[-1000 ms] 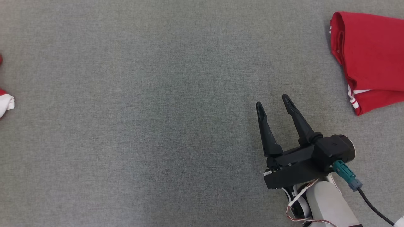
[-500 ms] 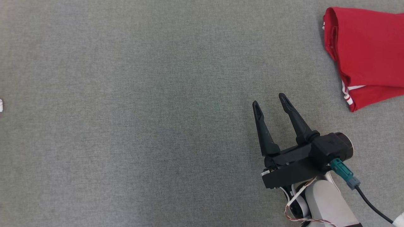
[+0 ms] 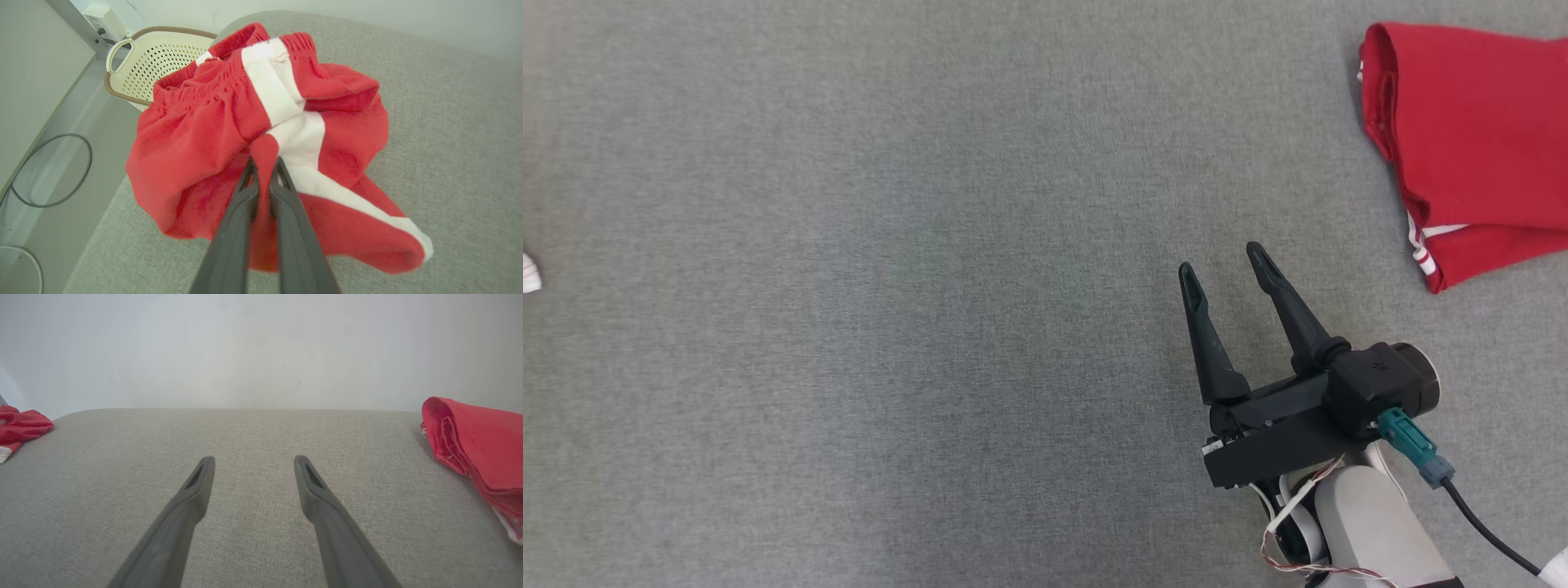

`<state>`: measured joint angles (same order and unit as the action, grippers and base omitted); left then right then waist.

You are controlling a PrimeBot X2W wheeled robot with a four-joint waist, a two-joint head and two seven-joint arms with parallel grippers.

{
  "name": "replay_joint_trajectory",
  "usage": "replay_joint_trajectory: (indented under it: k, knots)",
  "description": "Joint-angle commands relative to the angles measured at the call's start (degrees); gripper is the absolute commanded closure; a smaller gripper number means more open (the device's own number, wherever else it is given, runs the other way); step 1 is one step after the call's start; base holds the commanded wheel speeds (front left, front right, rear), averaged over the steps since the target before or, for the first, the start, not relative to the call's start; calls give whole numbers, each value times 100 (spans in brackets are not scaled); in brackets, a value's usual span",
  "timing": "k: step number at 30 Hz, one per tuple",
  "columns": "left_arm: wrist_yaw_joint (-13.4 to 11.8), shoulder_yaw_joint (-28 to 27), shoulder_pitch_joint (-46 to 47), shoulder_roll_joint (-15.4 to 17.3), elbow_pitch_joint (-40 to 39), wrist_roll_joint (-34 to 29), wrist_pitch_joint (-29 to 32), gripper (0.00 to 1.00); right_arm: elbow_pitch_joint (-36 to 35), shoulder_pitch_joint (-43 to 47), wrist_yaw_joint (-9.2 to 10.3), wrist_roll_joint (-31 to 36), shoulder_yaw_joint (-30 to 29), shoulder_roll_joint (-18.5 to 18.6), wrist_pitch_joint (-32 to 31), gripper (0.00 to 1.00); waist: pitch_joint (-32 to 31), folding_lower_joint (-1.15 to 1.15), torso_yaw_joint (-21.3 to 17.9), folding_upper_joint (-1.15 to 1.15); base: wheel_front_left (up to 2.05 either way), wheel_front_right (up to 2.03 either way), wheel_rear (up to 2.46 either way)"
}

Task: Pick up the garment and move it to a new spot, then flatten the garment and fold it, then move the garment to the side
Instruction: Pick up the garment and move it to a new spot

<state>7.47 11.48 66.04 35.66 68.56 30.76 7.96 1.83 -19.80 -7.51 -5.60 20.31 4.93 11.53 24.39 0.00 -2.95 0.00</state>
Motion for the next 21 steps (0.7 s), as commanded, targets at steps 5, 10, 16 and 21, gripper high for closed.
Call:
replay_joint_trajectory:
  k: [5,10,16,21]
  knots:
    - [-7,301,112,50,-423,141,-463,100,125,-9,4,-92,39,4,53,0,-286,0,110,0,0,0,0]
    - [-6,655,269,-10,-893,347,-690,100,224,44,4,-166,-3,-5,109,0,-540,0,161,0,0,0,0]
    - [-6,1205,410,-8,-1597,516,-821,100,341,146,4,-240,-44,-33,165,0,-824,0,187,0,0,0,0]
    - [-6,1614,474,6,-2303,719,-815,100,398,172,4,-283,-49,-68,217,0,-970,0,138,0,0,0,0]
